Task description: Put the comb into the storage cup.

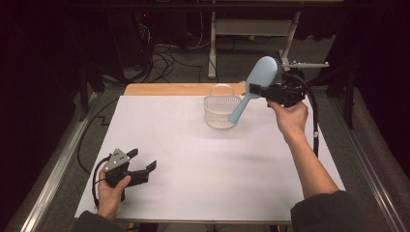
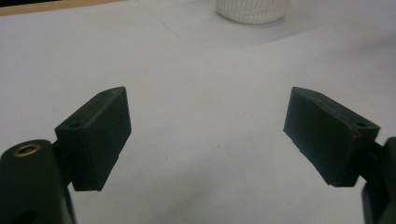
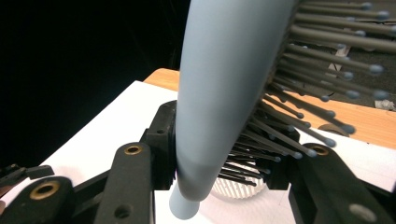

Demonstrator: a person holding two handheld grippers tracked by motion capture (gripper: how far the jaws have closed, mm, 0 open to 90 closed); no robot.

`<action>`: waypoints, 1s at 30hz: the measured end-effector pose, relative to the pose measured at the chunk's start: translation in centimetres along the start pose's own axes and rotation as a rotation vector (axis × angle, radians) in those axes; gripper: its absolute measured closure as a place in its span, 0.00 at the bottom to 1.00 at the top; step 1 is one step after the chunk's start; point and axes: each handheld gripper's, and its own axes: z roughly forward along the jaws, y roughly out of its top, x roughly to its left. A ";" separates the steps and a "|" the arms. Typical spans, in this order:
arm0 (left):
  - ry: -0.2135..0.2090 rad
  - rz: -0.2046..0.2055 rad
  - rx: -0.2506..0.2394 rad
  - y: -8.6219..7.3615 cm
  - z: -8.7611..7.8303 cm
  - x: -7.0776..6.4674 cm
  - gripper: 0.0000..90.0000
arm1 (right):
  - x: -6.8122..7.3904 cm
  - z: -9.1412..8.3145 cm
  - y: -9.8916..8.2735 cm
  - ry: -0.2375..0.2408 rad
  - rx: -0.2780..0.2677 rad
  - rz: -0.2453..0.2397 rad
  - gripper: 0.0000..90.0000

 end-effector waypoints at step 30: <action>-0.002 0.009 0.003 0.0 0.0 -0.1 0.18 | 0.0 2.9 1.7 -0.048 0.009 0.006 0.63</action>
